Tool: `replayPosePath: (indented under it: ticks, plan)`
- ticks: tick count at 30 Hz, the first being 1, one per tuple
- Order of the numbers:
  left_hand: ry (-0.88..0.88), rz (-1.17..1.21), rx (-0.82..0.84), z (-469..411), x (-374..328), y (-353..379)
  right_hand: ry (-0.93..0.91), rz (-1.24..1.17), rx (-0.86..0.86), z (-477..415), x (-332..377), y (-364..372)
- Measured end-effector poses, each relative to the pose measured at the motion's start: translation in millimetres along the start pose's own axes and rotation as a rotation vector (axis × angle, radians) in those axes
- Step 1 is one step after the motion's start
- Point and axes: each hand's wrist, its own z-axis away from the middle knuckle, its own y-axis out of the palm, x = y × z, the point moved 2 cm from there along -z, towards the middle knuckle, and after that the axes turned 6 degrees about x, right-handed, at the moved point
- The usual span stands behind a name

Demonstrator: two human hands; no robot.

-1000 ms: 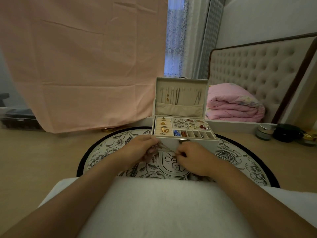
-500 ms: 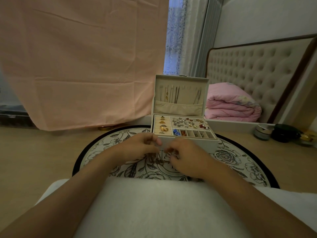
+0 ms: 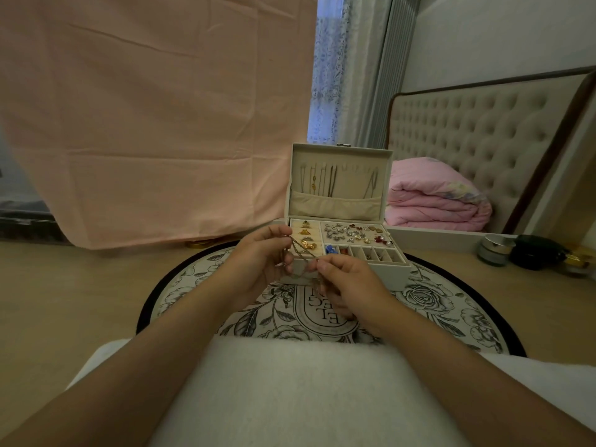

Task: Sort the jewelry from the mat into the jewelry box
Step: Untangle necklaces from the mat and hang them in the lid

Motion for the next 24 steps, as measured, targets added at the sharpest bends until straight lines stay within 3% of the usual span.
replayPosePath:
  ticks: [6, 10, 15, 20, 24]
  plan:
    - [-0.044, -0.237, -0.113, 0, 5, -3, 0.009, 0.192, -0.148, 0, 0, -3]
    - [-0.044, -0.447, -0.178, 4, 5, -7, 0.047, 0.149, -0.202, 2, 2, -4]
    - [0.010, -1.110, -0.063, 4, 2, -11, 0.052, 0.212, -0.206, -1, -1, -9]
    - [-0.149, -1.250, -0.035, 5, 0, -17, 0.046, 0.436, -0.096, -2, -8, -14]
    - [-0.305, -1.473, -0.044, 5, -7, -30, 0.092, 0.416, 0.007, 0, -7, -16]
